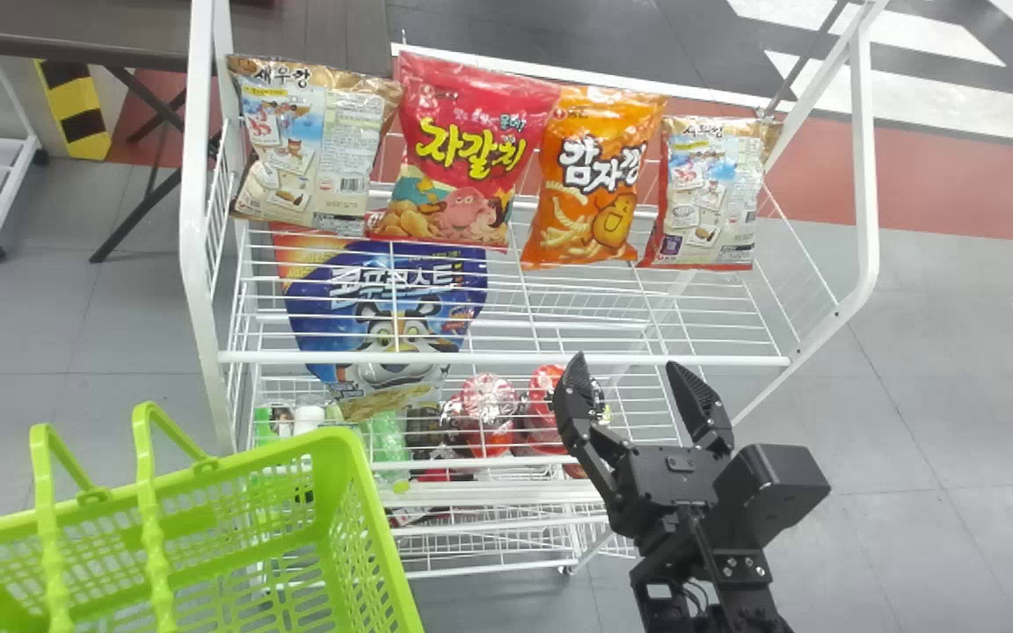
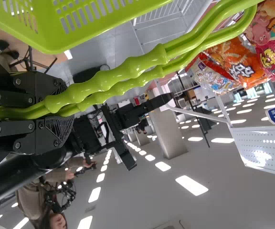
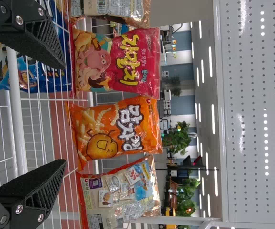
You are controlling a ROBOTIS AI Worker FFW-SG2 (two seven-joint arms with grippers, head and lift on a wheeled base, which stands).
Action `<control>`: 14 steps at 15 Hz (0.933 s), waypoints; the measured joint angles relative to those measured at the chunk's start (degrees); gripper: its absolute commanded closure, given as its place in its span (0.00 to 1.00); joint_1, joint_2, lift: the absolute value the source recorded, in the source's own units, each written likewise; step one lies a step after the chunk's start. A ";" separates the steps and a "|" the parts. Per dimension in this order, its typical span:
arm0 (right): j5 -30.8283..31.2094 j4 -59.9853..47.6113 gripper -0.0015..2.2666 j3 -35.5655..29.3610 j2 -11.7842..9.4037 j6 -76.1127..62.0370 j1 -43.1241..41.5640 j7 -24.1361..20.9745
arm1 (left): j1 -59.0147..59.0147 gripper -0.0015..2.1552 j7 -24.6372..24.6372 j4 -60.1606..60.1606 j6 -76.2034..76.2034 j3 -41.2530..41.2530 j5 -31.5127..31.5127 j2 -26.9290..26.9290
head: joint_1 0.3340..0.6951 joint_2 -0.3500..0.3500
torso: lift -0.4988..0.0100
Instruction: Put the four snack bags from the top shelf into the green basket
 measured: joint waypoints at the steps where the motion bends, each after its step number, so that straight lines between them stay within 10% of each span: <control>1: 0.00 0.01 0.05 0.04 0.00 -0.02 0.06 0.06 | 0.00 1.00 0.00 0.10 0.00 -0.06 0.00 0.00 | 1.00 0.09 | 0.98; 14: -0.27 4.54 0.06 1.67 0.00 1.32 -6.91 1.46 | -0.34 1.00 0.00 0.34 -0.10 -0.94 -0.67 0.00 | 1.00 0.16 | 0.98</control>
